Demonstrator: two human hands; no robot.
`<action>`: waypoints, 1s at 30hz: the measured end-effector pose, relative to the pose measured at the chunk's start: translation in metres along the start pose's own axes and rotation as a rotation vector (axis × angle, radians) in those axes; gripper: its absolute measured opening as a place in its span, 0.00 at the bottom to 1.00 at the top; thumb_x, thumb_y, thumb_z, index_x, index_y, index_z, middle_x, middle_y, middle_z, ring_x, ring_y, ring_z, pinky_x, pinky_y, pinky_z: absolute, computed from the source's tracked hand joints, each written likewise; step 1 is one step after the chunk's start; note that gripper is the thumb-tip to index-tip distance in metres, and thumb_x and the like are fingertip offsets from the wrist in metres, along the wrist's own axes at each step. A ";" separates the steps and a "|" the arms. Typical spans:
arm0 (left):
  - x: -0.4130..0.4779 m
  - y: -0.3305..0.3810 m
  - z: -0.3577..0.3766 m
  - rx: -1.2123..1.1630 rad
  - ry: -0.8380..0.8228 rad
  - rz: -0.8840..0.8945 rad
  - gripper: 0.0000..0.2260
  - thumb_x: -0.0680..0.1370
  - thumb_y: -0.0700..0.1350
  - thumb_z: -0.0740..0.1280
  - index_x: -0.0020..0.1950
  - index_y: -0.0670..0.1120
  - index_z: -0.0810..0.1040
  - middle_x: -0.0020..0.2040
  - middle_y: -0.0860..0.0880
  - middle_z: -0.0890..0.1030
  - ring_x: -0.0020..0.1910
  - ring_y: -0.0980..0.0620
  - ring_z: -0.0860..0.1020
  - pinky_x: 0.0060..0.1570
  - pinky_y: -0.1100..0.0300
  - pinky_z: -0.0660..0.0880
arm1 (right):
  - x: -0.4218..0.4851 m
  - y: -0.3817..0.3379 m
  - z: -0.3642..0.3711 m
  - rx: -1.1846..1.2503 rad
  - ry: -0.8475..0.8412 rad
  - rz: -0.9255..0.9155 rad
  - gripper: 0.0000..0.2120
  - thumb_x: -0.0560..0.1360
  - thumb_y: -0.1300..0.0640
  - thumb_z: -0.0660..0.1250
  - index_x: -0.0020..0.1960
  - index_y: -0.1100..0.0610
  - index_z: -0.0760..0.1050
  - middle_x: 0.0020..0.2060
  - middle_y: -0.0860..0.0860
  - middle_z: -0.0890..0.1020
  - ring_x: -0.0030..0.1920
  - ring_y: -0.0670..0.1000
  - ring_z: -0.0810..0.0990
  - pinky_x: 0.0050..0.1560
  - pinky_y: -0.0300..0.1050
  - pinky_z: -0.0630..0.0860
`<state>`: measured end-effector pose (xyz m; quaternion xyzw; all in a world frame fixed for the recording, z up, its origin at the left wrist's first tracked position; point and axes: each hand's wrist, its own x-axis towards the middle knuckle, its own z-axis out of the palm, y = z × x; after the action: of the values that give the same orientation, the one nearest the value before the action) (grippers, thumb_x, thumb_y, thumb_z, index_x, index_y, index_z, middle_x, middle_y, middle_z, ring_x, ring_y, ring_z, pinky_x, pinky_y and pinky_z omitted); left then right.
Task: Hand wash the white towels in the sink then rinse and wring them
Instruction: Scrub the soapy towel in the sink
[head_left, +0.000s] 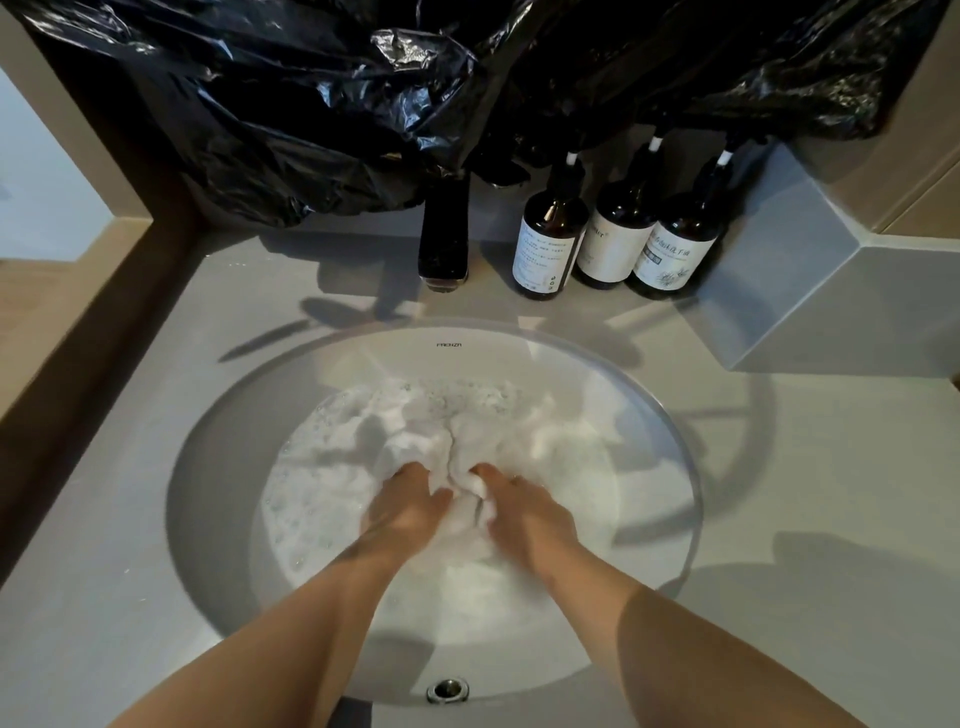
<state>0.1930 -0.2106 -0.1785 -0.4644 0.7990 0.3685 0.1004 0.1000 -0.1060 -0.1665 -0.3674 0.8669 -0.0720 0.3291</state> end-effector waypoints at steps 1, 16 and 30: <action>0.002 -0.003 0.000 0.046 -0.003 0.015 0.17 0.80 0.52 0.61 0.65 0.44 0.69 0.59 0.47 0.76 0.57 0.47 0.76 0.53 0.57 0.74 | 0.002 -0.001 0.003 -0.023 -0.007 -0.009 0.18 0.78 0.51 0.53 0.67 0.39 0.60 0.59 0.50 0.75 0.58 0.55 0.75 0.55 0.49 0.73; -0.057 0.069 -0.041 -1.495 -0.138 -0.104 0.12 0.81 0.51 0.59 0.43 0.48 0.76 0.32 0.51 0.80 0.28 0.58 0.79 0.30 0.66 0.74 | -0.038 -0.064 -0.045 0.900 0.460 -0.035 0.16 0.75 0.45 0.65 0.35 0.51 0.65 0.26 0.47 0.72 0.29 0.48 0.72 0.36 0.42 0.70; -0.047 0.063 -0.045 -1.150 0.052 0.060 0.17 0.82 0.52 0.56 0.39 0.50 0.78 0.32 0.52 0.80 0.40 0.49 0.79 0.38 0.62 0.77 | -0.039 -0.070 -0.049 0.928 0.479 -0.022 0.13 0.80 0.47 0.59 0.41 0.54 0.71 0.33 0.50 0.77 0.40 0.54 0.76 0.42 0.44 0.71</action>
<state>0.1757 -0.1915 -0.0919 -0.4303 0.4852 0.7348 -0.1985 0.1311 -0.1352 -0.0828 -0.1652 0.7909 -0.5340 0.2492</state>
